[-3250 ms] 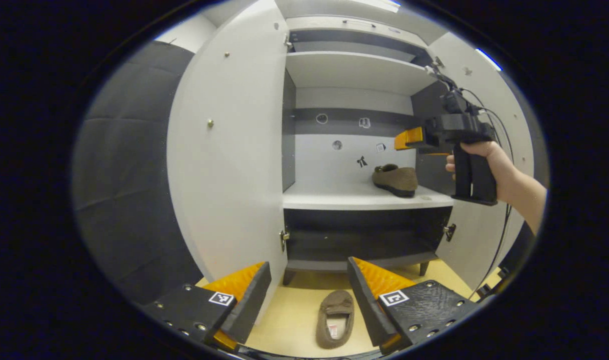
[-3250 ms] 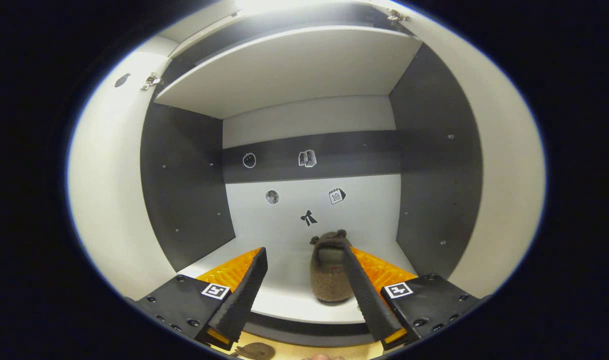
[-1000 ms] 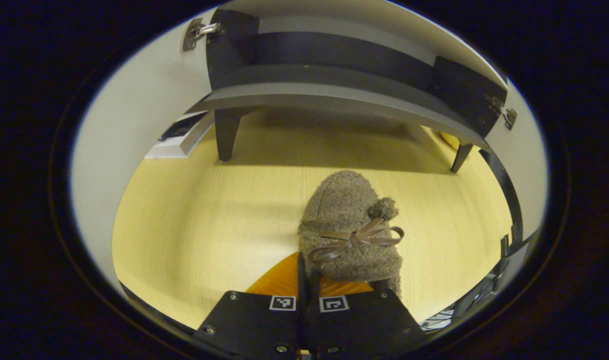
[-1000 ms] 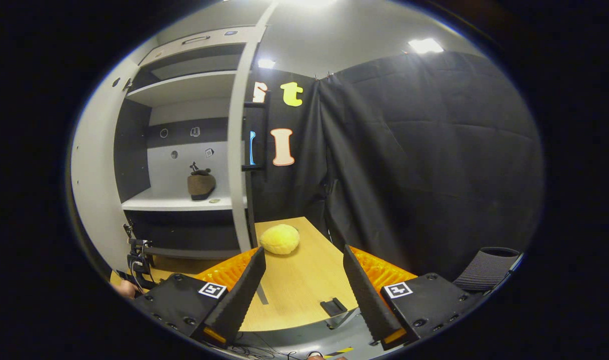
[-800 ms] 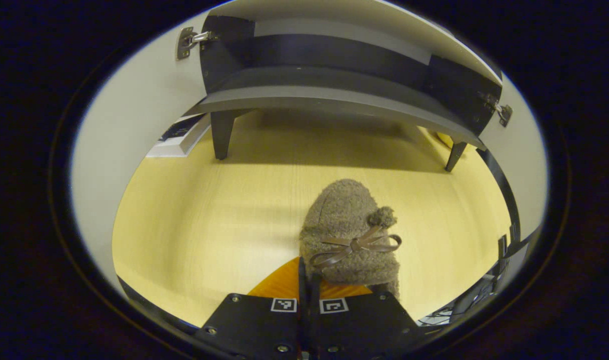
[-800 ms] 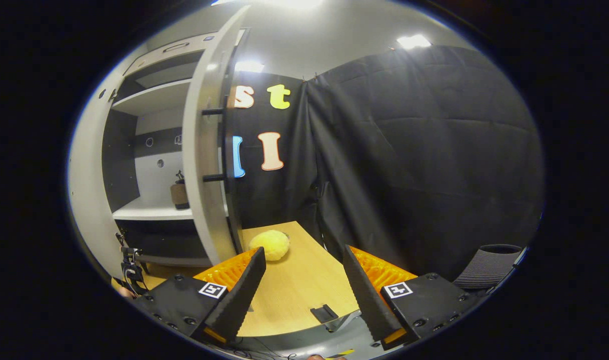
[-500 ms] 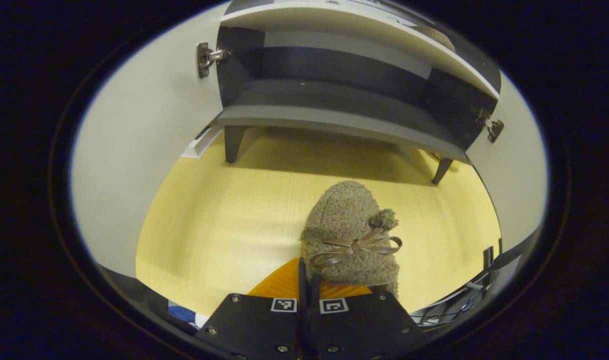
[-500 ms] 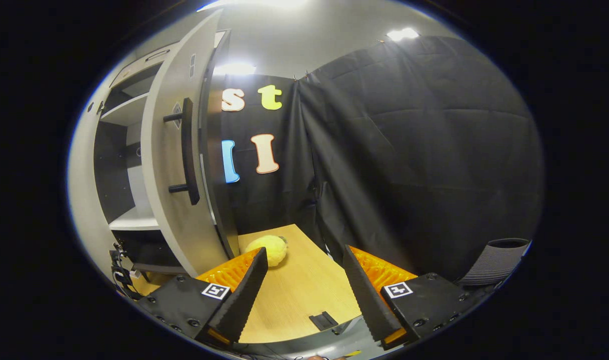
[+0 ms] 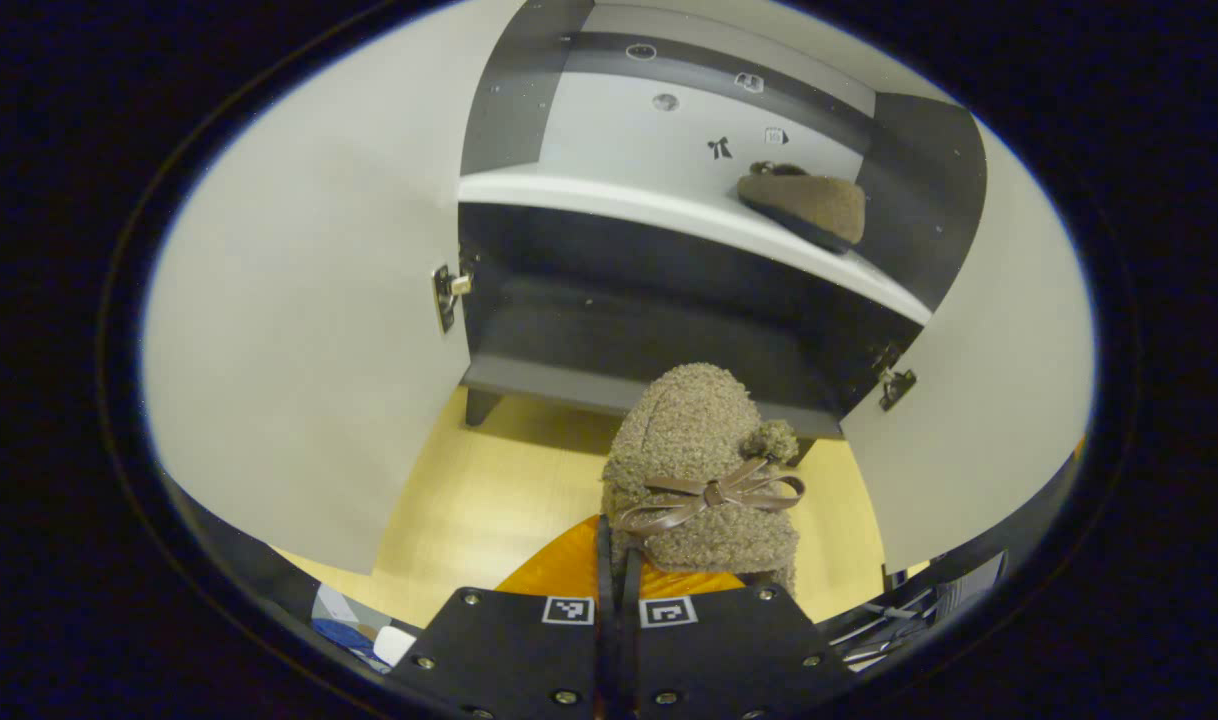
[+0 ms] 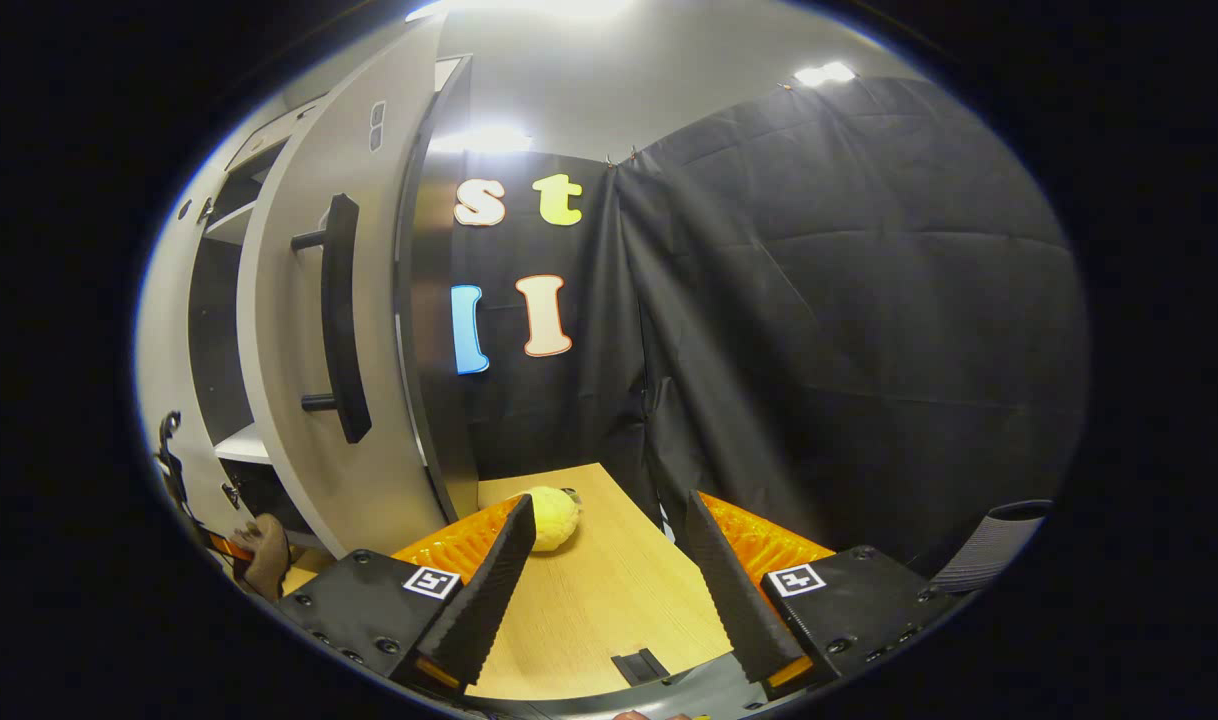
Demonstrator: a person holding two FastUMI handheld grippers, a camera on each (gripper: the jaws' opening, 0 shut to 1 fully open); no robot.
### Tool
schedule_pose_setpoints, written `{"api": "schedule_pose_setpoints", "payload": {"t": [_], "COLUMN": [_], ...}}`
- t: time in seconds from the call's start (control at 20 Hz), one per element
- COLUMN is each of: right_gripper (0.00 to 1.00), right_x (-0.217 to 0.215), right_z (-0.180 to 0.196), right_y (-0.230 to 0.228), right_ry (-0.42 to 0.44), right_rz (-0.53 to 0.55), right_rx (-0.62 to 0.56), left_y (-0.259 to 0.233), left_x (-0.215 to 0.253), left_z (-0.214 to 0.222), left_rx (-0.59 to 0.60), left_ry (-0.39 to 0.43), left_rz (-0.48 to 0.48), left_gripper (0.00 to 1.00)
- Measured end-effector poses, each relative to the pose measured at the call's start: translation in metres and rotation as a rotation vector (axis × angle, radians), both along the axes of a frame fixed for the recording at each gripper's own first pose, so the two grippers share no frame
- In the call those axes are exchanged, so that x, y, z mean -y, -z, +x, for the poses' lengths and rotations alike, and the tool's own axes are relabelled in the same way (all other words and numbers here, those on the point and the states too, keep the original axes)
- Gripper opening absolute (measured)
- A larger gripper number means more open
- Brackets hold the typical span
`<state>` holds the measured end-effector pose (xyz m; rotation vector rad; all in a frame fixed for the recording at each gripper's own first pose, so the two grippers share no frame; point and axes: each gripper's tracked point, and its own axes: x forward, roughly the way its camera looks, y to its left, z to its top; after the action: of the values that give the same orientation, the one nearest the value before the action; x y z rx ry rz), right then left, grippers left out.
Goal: Grab one shoe with the right hand and put it into the shoe cabinet, grab the other shoe with the left hand and put it into the shoe cabinet; then close the right door with the right hand and the left door with the left hand.
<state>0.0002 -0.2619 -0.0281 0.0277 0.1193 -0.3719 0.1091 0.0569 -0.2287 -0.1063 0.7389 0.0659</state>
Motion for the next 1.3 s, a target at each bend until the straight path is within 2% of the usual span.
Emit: {"api": "schedule_pose_setpoints", "payload": {"t": [0.2,0.45,0.6,1.05,1.3], "right_gripper": [0.92,0.92,0.92,0.96,0.96], "right_x": [0.001,0.002,0.005,0.006,0.001], "right_z": [0.008,0.006,0.003,-0.027,-0.037], "right_y": [0.002,0.002,0.001,-0.003,-0.003], "right_ry": [0.000,0.011,0.043,0.134,0.163], "right_rz": [0.005,-0.009,-0.003,0.016,0.019], "right_rx": [0.000,0.020,0.037,0.079,0.087], "left_y": [-0.030,-0.040,-0.053,-0.101,-0.110], "left_x": [-0.009,-0.004,-0.006,-0.016,-0.027], "left_z": [0.009,0.025,0.038,0.122,0.182], "left_rx": [0.085,0.158,0.204,0.327,0.388], "left_ry": [0.038,0.070,0.082,0.078,0.094], "left_rz": [0.006,-0.025,-0.021,-0.002,0.097], "left_gripper": [0.01,0.01,0.01,0.01,0.01]}}
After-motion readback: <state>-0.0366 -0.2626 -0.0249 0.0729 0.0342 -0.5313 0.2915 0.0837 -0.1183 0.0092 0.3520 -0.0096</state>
